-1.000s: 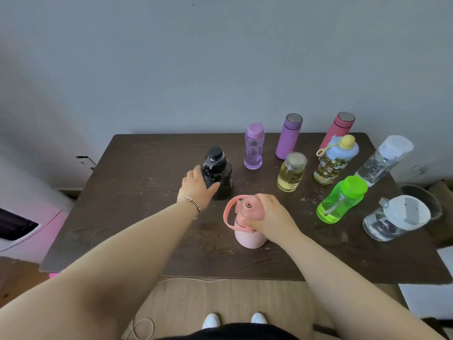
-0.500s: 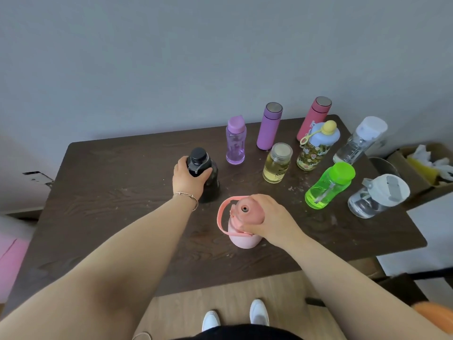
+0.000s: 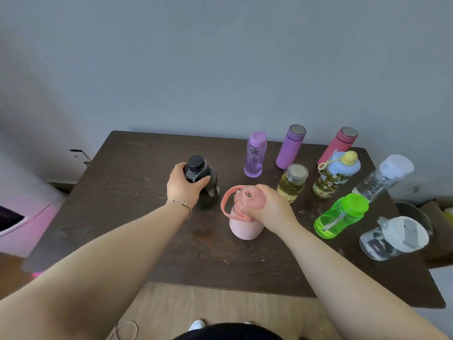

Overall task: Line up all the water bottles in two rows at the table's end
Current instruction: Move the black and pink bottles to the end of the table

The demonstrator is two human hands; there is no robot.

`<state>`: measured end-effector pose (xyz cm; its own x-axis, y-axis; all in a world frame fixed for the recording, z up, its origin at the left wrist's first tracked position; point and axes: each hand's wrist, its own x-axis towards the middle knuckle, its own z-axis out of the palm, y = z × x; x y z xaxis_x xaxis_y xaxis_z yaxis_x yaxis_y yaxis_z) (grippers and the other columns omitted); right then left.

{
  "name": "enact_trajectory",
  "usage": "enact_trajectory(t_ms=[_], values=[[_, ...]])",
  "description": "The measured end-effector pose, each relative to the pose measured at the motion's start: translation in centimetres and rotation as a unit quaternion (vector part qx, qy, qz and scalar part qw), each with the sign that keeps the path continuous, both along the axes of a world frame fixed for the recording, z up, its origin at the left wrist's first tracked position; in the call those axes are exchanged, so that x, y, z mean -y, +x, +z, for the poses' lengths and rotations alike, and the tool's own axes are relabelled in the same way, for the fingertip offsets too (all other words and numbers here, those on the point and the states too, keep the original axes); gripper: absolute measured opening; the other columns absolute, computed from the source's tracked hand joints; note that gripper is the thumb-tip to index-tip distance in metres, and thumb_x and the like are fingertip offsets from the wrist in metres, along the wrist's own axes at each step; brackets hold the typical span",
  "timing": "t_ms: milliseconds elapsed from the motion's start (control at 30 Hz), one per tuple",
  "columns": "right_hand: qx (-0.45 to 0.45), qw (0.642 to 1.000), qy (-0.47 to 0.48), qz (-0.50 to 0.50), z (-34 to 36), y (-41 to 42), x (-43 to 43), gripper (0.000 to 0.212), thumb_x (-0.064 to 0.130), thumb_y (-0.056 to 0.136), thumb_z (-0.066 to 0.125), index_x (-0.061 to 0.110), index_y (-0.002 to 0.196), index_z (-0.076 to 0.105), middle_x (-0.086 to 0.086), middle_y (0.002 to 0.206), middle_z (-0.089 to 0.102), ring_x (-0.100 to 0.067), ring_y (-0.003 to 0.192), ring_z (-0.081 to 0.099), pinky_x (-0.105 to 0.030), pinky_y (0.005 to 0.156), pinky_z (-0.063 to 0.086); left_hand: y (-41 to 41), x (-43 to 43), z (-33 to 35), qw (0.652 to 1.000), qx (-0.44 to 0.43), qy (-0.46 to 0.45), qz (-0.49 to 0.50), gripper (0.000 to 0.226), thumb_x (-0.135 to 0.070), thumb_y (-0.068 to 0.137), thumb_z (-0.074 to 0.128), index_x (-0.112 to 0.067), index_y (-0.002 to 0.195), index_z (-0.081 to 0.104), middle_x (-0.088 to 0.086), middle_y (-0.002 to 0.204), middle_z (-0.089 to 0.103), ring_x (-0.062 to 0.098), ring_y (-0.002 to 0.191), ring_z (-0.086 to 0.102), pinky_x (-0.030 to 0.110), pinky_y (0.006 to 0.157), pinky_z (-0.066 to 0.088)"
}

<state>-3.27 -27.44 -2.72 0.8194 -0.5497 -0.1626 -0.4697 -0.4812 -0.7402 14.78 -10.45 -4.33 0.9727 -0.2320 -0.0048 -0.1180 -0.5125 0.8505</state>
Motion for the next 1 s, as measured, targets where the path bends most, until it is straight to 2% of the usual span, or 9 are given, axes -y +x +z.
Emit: enact_trajectory(t_ms=[100,167,333,467,533,633,733,833,1000], values=[[0.0,1.0,0.004,0.019,0.2,2.0,0.6,0.059,0.056,0.061,0.079,0.037,0.114,0.061,0.015,0.108,0.065,-0.012,0.1,0.059,-0.031,0.079,0.048,0.0,-2.4,0.7,0.999,0.004,0.0,0.042,0.059,-0.046,0.066,0.081,-0.033,0.115,0.05,-0.015,0.102,0.059,0.011,0.09,0.055,0.025,0.076,0.041],[0.004,1.0,0.009,0.026,0.4,3.3,0.6,0.062,0.055,0.064,0.08,0.037,0.12,0.059,0.015,0.11,0.063,-0.012,0.099,0.055,-0.029,0.076,0.043,0.1,-4.0,1.2,0.998,0.004,0.001,0.06,0.058,-0.047,0.065,0.081,-0.036,0.112,0.05,-0.016,0.101,0.059,0.011,0.09,0.056,0.025,0.076,0.041],[0.043,0.998,0.037,0.037,1.3,6.4,-1.0,0.056,0.047,0.069,0.083,0.038,0.118,0.057,0.018,0.103,0.057,-0.01,0.097,0.053,-0.012,0.062,0.037,1.5,-8.2,2.0,0.996,0.01,0.006,0.092,0.057,-0.049,0.063,0.08,-0.038,0.11,0.05,-0.019,0.096,0.059,0.01,0.088,0.058,0.024,0.074,0.041],[0.054,0.997,0.027,0.045,1.7,9.6,-3.7,0.052,0.048,0.069,0.082,0.041,0.113,0.055,0.016,0.106,0.058,-0.011,0.099,0.053,-0.016,0.065,0.039,4.0,-11.3,1.9,0.994,0.008,0.0,0.107,0.061,-0.05,0.063,0.08,-0.036,0.114,0.051,-0.019,0.096,0.059,0.01,0.088,0.057,0.023,0.074,0.04],[0.05,0.998,0.016,0.041,1.7,11.3,-5.2,0.052,0.05,0.068,0.082,0.042,0.111,0.055,0.015,0.106,0.059,-0.012,0.099,0.054,-0.022,0.068,0.042,5.7,-12.7,1.6,0.994,0.007,-0.004,0.105,0.063,-0.049,0.064,0.08,-0.034,0.118,0.051,-0.016,0.099,0.059,0.01,0.089,0.056,0.024,0.075,0.04],[0.035,0.999,0.007,0.026,1.4,13.7,-7.9,0.061,0.051,0.066,0.082,0.038,0.119,0.057,0.014,0.111,0.061,-0.014,0.102,0.056,-0.029,0.075,0.045,8.4,-14.7,1.5,0.997,0.007,-0.003,0.083,0.063,-0.047,0.066,0.08,-0.033,0.119,0.05,-0.017,0.097,0.056,0.011,0.087,0.054,0.025,0.075,0.04],[0.031,0.999,0.012,-0.013,1.4,15.9,-11.0,0.06,0.052,0.064,0.082,0.039,0.118,0.059,0.014,0.112,0.064,-0.015,0.103,0.058,-0.033,0.078,0.051,11.9,-16.7,1.5,0.999,0.007,-0.002,0.037,0.062,-0.046,0.066,0.08,-0.032,0.118,0.05,-0.017,0.098,0.057,0.012,0.088,0.055,0.026,0.075,0.041],[0.024,0.999,0.001,-0.045,1.5,17.9,-14.3,0.057,0.051,0.063,0.08,0.039,0.115,0.059,0.015,0.109,0.064,-0.015,0.103,0.059,-0.035,0.081,0.053,15.4,-18.6,1.8,1.0,0.005,-0.003,-0.008,0.063,-0.048,0.065,0.08,-0.032,0.119,0.051,-0.015,0.101,0.059,0.013,0.091,0.056,0.026,0.076,0.042],[0.019,0.996,-0.016,-0.091,2.1,20.6,-18.4,0.052,0.056,0.061,0.077,0.037,0.107,0.06,0.017,0.102,0.062,-0.013,0.098,0.059,-0.032,0.076,0.051,20.1,-20.8,2.5,0.998,-0.005,-0.009,-0.06,0.059,-0.048,0.063,0.08,-0.036,0.113,0.051,-0.016,0.1,0.061,0.013,0.09,0.058,0.025,0.074,0.042]])
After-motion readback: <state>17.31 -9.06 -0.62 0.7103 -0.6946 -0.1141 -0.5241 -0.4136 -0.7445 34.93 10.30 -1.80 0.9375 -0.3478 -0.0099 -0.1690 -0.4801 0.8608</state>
